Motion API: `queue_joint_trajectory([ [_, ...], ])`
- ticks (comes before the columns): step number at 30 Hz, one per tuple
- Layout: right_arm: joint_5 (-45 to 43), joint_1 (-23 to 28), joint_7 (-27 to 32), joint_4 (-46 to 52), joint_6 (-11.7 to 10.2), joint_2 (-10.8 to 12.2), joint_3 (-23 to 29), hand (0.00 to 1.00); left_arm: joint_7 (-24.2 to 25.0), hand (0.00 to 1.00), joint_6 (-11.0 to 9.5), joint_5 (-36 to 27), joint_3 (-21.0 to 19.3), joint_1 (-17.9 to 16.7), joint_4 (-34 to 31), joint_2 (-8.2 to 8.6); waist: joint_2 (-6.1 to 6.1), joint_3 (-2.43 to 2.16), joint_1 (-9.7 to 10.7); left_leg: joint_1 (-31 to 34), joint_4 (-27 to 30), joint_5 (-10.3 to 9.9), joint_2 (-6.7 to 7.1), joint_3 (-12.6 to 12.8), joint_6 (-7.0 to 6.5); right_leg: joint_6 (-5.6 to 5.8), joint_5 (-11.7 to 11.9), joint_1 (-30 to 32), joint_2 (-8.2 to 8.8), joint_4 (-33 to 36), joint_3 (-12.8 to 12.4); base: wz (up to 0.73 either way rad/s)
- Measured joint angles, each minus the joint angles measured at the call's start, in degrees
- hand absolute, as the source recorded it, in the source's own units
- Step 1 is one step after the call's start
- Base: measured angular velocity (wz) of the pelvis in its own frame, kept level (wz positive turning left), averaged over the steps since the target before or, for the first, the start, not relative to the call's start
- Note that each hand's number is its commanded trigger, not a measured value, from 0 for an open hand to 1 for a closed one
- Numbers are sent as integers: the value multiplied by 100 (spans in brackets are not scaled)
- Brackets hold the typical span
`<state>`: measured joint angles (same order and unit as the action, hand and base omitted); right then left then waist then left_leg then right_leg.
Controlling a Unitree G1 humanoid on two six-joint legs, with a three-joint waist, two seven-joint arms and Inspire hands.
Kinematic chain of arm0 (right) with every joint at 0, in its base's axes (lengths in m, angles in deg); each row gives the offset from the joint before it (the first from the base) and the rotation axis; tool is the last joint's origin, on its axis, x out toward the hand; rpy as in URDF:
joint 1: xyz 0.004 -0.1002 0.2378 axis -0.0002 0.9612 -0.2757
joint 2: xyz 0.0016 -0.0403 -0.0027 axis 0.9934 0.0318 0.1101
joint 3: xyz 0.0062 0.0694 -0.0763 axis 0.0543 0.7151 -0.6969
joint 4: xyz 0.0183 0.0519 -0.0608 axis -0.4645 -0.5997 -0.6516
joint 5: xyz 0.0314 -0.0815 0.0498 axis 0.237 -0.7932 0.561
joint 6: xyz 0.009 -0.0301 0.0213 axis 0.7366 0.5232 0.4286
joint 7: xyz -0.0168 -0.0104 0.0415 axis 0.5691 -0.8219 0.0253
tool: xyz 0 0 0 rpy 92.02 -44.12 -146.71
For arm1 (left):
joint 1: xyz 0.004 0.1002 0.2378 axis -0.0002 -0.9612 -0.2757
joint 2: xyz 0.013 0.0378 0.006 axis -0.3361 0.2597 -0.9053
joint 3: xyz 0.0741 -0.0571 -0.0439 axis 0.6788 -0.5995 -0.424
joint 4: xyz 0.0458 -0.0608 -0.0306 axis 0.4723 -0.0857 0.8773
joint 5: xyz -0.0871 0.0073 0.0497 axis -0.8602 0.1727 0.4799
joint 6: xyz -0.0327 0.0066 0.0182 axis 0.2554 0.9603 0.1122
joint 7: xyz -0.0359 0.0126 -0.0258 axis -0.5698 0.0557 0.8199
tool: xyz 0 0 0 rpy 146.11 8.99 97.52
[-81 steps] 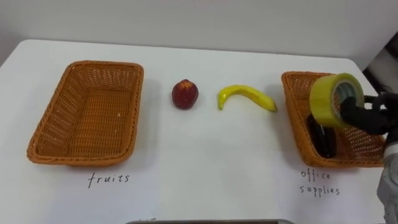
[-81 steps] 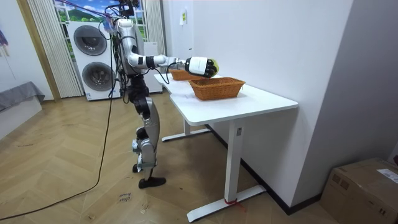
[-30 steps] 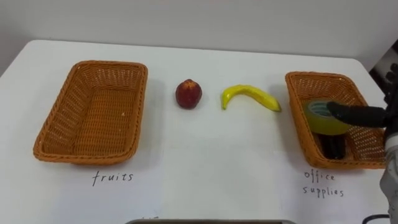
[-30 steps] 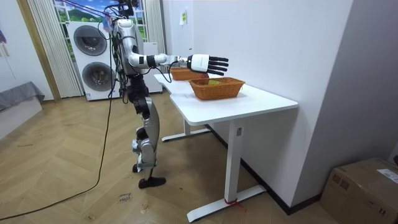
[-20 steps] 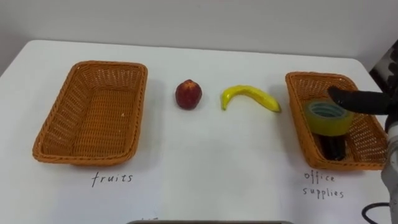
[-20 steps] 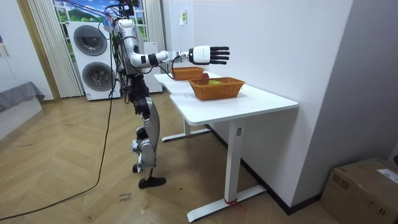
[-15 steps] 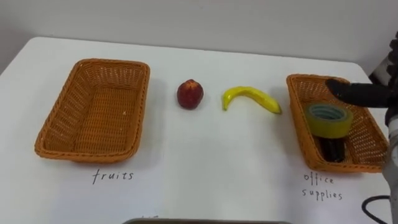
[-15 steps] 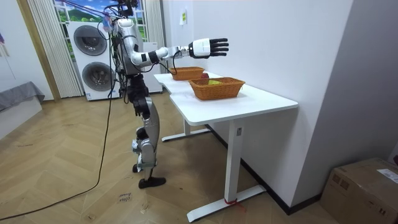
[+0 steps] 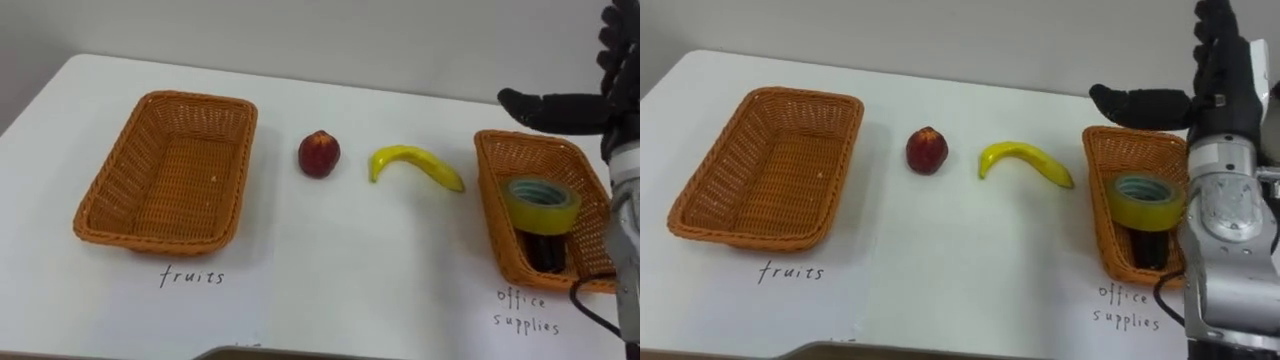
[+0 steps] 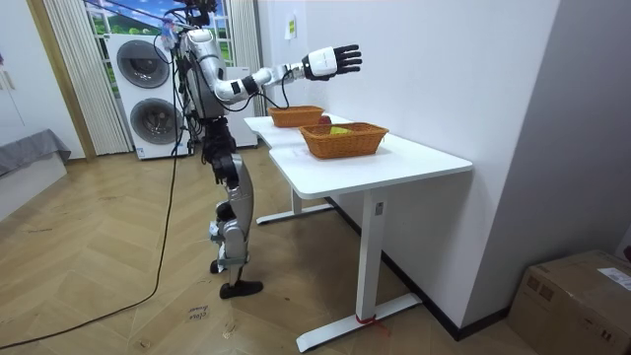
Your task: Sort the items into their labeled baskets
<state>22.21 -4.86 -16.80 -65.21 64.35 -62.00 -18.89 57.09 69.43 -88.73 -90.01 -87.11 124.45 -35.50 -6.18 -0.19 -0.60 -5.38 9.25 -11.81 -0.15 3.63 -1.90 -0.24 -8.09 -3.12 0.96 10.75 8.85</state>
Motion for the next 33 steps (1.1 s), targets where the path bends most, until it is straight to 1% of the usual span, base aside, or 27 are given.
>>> queue_joint_trajectory([
  [3, -352, -48, -219, 0, 3, -34, -11, 0, 26, 0, 11, 64, -15, -28, 50, -1, -9, 5, -94, 2, 14, 0, 0, 3, 1, -1, 0, 4, -2, 3, 1, 0],
  [5, -590, -57, -388, -1, 17, -90, -29, 0, 33, 0, 25, 129, -31, -34, 50, -5, -36, -8, -145, 23, 33, 0, 4, -39, 1, -1, 0, 3, 5, 3, 31, 9],
  [6, -733, -69, -467, -1, 21, -148, -81, 0, 47, 0, 35, 182, -30, -34, 49, -17, -44, -6, -147, 57, 51, 1, 10, -87, 1, -1, 0, 4, 17, -1, 79, 13],
  [7, -810, -76, -504, -2, 21, -181, -119, 0, 52, 0, 40, 185, -28, -33, 48, -23, -56, -7, -156, 63, 55, 2, 12, -83, 1, -1, 0, 11, 17, 1, 79, 8],
  [8, -921, -97, -555, -5, 21, -239, -219, 0, 59, 0, 59, 188, -28, -38, 48, -33, -77, -13, -205, 67, 57, 3, 12, -81, 2, -1, 0, 15, 14, 1, 77, 0],
  [10, -1139, -98, -650, -5, 21, -245, -309, 0, 88, 0, 79, 223, -27, -28, 47, -80, -120, -7, -293, 68, 60, 5, 15, -86, 6, -2, -1, 11, 6, 0, 81, 0],
  [13, -1257, -98, -763, -6, 20, -295, -512, 0, 95, 0, 86, 227, -28, -39, 87, -131, -195, 17, -321, 78, 59, 7, 32, -110, 8, -2, -1, 6, 6, -1, 99, 4],
  [14, -1266, -98, -784, -6, 20, -311, -548, 0, 94, 0, 86, 227, -28, -39, 96, -140, -202, 22, -327, 80, 59, 7, 33, -113, 8, -2, -1, 7, 8, -2, 102, 4],
  [16, -1276, -98, -872, -6, 20, -381, -660, 0, 94, 0, 91, 246, -26, -48, 104, -168, -230, 22, -330, 82, 52, 7, 42, -132, 6, -2, -1, 5, 17, -1, 127, 4],
  [20, -1306, -98, -892, -6, 20, -384, -688, 0, 87, 0, 88, 326, -27, -33, 102, -219, -270, 23, -352, 95, 47, 6, 40, -136, 6, -2, 0, 10, 20, -4, 165, 2],
  [22, -1303, -98, -979, -17, 20, -436, -689, 0, 96, 0, 87, 475, -24, -28, 139, -256, -300, 29, -396, 112, 50, 5, 35, -125, 7, -4, 2, 21, 11, -15, 164, 0],
  [28, -1308, -97, -1212, -100, 20, -609, -719, 0, 187, 0, 110, 630, -26, -24, 210, -320, -313, 30, -433, 126, 52, 5, 15, -118, 13, -8, 4, 25, -4, -19, 180, 0],
  [33, -1454, -98, -1405, -365, 19, -615, -734, 0, 299, 0, 130, 628, -25, 160, 286, -417, -343, 44, -460, 193, 114, 6, 4, -141, 18, -21, 12, 43, -2, -20, 212, 4],
])
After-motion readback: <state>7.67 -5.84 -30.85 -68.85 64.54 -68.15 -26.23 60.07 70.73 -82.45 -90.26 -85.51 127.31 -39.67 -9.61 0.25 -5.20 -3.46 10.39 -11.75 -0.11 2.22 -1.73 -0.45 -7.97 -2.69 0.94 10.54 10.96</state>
